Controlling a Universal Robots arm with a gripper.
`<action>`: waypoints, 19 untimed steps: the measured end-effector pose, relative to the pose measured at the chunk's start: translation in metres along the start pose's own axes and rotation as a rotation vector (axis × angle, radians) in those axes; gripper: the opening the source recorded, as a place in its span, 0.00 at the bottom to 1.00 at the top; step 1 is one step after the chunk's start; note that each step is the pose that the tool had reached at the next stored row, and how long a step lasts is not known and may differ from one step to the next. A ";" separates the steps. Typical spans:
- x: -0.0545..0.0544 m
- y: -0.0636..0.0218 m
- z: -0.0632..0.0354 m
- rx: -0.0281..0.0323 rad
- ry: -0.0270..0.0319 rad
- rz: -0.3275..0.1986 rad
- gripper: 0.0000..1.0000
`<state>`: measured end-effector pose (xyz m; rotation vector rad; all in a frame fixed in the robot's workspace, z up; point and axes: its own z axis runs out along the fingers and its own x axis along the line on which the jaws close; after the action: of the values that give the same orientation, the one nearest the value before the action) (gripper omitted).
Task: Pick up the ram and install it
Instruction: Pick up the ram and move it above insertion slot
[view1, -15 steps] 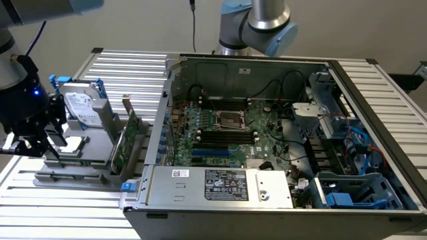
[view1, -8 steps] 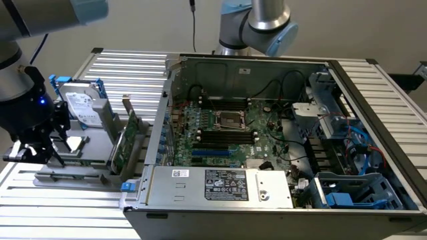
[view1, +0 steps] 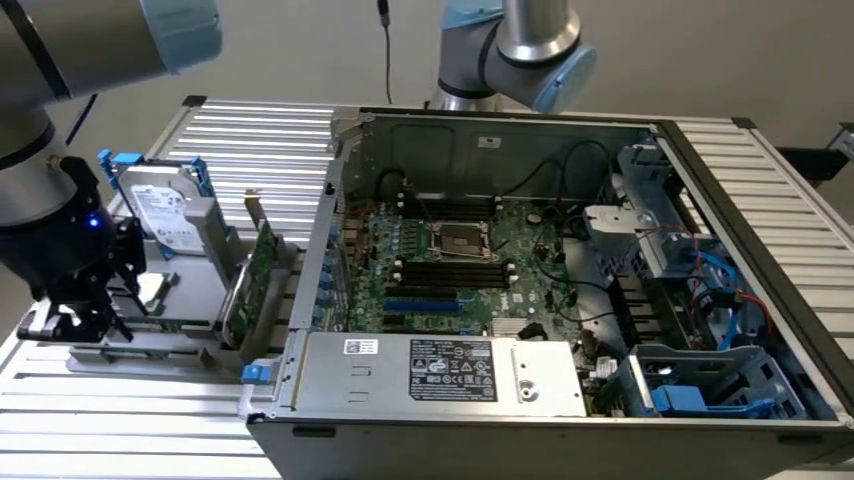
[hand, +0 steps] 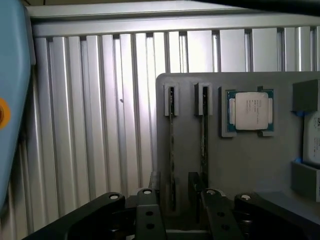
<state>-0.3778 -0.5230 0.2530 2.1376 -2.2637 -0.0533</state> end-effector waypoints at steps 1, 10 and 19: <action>0.000 -0.0001 0.0019 0.0002 -0.0001 -0.002 0.36; 0.001 -0.0007 0.0182 -0.0001 0.0025 -0.058 0.36; 0.001 0.0003 0.0345 -0.0004 0.0055 -0.124 0.36</action>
<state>-0.3797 -0.5239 0.2185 2.2723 -2.1255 -0.0504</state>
